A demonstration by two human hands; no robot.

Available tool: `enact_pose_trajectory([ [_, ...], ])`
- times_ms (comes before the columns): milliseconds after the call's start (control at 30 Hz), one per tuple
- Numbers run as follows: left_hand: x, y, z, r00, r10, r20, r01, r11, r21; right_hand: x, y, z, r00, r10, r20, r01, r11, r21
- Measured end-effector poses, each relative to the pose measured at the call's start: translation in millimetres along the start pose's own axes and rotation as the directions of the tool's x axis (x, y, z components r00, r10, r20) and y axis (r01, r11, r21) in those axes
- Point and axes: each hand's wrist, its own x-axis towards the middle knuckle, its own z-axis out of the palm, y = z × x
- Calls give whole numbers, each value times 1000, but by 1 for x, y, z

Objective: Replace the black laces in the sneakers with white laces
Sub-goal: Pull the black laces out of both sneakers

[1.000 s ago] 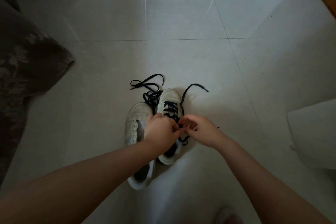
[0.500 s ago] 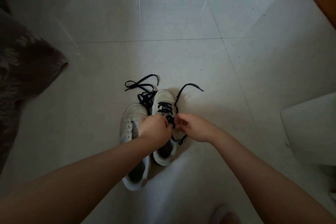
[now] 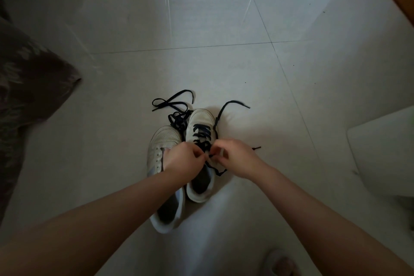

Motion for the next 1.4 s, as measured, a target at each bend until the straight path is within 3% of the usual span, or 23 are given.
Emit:
enact_pose_trajectory([
  [200, 0, 1, -3, 1000, 8, 2, -8, 1000, 5, -1, -1, 11, 998, -44, 36, 49, 985, -164],
  [300, 1, -3, -3, 1000, 14, 13, -14, 1000, 3, -4, 16, 3, 994, 97, -53, -107, 965, -239],
  [367, 1, -6, -2, 1000, 19, 14, -19, 1000, -22, -8, 33, -10, 970, 177, -167, -202, 968, -147],
  [433, 1, -8, 0, 1000, 27, 13, -26, 999, -34, -12, 32, -15, 976, 125, -179, -139, 988, -71],
  [533, 2, -7, 1, 1000, 29, 6, -29, 999, -27, -7, 2, -5, 996, -40, -82, 41, 999, 8],
  [767, 3, -8, 0, 1000, 28, -1, -28, 999, -31, 7, -10, 6, 975, -219, -32, 199, 931, -306],
  [833, 2, -7, -1, 1000, 17, -10, -17, 999, -40, 7, -9, 12, 975, -219, -38, 196, 927, -321],
  [1000, 0, -5, 0, 999, 32, -23, -33, 998, -49, -4, 15, -13, 980, 37, -197, -66, 987, -145],
  [1200, 9, 9, 3, 997, -62, 35, 65, 994, -89, 4, -4, -5, 999, 44, -32, -39, 991, 125],
  [1400, 18, 6, 3, 989, -112, 99, 134, 956, -260, -2, 6, -2, 975, 222, 7, -207, 899, 386],
])
